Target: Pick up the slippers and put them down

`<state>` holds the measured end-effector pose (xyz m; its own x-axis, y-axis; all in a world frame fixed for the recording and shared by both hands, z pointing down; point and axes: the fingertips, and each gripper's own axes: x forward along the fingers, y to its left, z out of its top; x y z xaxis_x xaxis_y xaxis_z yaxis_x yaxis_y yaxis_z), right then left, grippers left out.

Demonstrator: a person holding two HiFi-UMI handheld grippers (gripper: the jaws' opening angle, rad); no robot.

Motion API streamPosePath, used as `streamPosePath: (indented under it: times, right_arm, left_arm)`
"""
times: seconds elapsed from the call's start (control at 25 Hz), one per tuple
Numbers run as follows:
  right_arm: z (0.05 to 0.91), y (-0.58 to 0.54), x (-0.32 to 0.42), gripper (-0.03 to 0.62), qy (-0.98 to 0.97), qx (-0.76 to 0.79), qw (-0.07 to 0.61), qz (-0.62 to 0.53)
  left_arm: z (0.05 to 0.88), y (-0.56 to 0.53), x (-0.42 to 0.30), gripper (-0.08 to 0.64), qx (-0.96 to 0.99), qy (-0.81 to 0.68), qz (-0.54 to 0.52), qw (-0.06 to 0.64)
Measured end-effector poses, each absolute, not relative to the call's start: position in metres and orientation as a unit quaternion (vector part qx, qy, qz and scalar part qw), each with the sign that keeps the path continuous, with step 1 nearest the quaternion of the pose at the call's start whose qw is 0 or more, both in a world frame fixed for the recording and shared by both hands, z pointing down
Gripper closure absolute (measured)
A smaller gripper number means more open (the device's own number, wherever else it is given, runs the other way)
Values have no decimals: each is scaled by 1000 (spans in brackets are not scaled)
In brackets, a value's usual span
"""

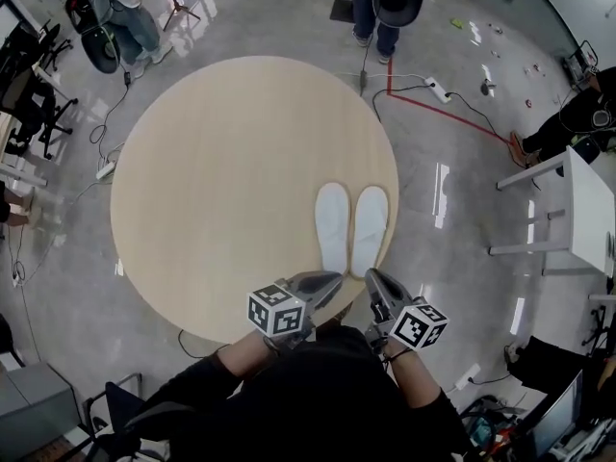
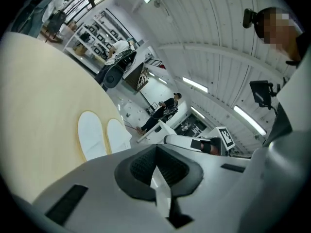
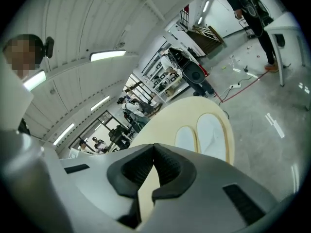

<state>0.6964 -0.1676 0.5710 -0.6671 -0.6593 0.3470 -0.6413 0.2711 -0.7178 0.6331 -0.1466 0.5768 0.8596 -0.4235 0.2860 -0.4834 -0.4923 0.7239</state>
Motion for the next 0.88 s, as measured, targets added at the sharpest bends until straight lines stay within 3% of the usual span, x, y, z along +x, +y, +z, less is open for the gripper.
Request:
streamPosePath:
  times: [0.4,0.88]
  right_arm:
    - [566,-144,630,577,820,-407,-24,-403]
    - [537,-124,597,577,830,-450,-39,-327]
  left_arm:
    - [576,-115,559,537,861,-307,45,403]
    - [570,-99,529,537,870,-279,43,404]
